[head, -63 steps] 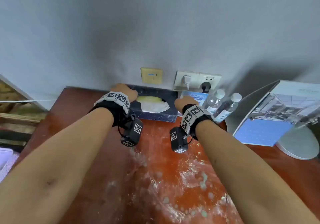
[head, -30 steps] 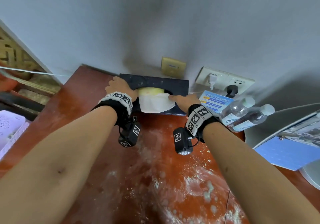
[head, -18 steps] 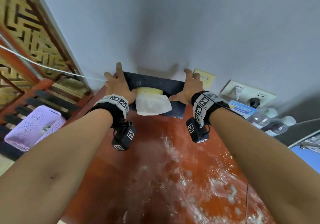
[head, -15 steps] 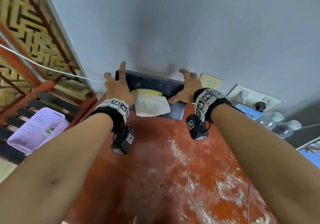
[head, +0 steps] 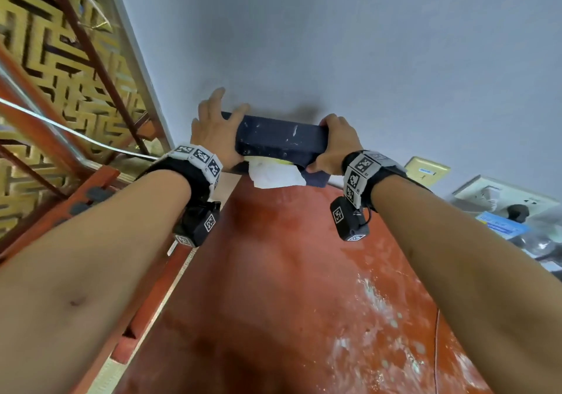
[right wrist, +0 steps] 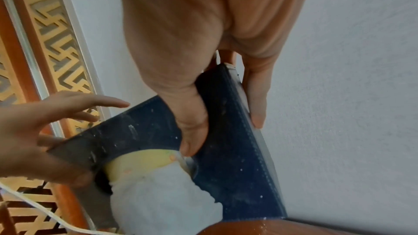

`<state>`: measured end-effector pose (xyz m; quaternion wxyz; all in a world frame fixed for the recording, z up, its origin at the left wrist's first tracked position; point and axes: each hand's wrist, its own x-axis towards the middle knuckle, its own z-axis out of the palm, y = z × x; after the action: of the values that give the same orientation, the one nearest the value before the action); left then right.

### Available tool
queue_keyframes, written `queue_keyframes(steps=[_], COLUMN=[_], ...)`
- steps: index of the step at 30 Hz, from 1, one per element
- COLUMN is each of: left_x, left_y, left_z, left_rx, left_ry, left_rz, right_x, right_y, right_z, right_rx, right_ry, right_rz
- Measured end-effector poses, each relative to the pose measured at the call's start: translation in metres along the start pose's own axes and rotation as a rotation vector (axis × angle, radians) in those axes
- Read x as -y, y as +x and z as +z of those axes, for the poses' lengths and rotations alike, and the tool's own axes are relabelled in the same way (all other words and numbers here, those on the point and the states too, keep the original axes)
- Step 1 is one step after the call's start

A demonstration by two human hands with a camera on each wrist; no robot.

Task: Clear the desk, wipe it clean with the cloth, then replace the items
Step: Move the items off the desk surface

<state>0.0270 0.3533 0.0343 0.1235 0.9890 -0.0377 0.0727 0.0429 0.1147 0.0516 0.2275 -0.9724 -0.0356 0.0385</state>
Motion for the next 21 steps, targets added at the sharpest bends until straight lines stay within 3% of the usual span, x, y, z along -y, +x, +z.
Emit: queue_keyframes(steps=[7,14,21], left_x=[0.006,-0.001,-0.007], left_y=[0.055,0.09,0.116], left_z=[0.039,0.074,0.088], left_rx=[0.351,0.39,0.415], left_ry=[-0.035,-0.064,0.003], left_rz=[0.0,0.08,0.073], right_x=[-0.025,-0.057,-0.066], right_y=[0.029,0.052,0.064], right_z=[0.038,0.065,0.076], right_rx=[-0.052,-0.117,-0.156], right_ry=[0.063,0.14,0.182], right_rz=[0.107,0.255,0.36])
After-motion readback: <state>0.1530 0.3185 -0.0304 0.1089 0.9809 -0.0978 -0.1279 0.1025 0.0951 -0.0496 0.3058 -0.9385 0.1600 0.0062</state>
